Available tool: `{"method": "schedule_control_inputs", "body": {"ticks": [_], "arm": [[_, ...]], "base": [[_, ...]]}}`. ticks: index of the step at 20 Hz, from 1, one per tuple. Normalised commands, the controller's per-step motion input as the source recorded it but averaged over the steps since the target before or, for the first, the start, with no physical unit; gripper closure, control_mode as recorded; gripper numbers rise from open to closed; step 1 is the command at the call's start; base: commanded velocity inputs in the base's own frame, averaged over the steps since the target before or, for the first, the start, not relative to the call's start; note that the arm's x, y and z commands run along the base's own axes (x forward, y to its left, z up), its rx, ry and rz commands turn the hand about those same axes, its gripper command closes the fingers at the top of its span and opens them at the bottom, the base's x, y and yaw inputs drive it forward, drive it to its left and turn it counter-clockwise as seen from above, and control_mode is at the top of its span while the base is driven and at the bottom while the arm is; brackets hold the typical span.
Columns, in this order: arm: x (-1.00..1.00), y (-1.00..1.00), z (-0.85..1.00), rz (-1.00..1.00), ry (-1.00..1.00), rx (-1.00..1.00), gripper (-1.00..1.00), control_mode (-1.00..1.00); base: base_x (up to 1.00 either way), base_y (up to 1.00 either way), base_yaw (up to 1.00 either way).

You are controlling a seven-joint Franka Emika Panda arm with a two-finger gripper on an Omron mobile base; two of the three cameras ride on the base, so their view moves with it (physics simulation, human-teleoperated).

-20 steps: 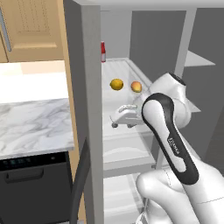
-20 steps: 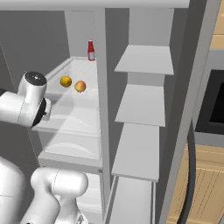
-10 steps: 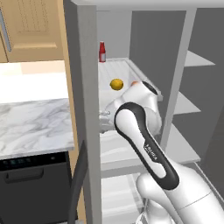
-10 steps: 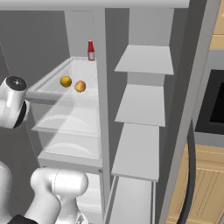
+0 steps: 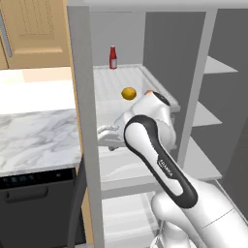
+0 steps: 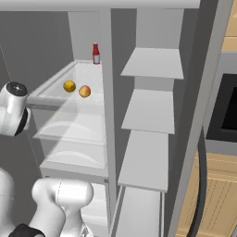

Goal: Take the lemon and mango from the fridge shelf and place them in the freezer drawer to begin freezing them.

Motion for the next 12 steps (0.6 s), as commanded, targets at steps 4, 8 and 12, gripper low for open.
{"method": "schedule_control_inputs", "body": {"ticks": [4,8,12], "arm": [[-0.10,-0.79,0.04,0.01,0.00,-0.09,-1.00,-1.00],[-0.32,-1.00,0.03,0.00,-0.12,-0.14,-1.00,-1.00],[-0.26,-1.00,-0.02,-0.01,-0.09,-0.17,-1.00,-1.00]], "base": [[0.00,0.00,0.00],[0.00,0.00,0.00],[0.00,0.00,0.00]]}}
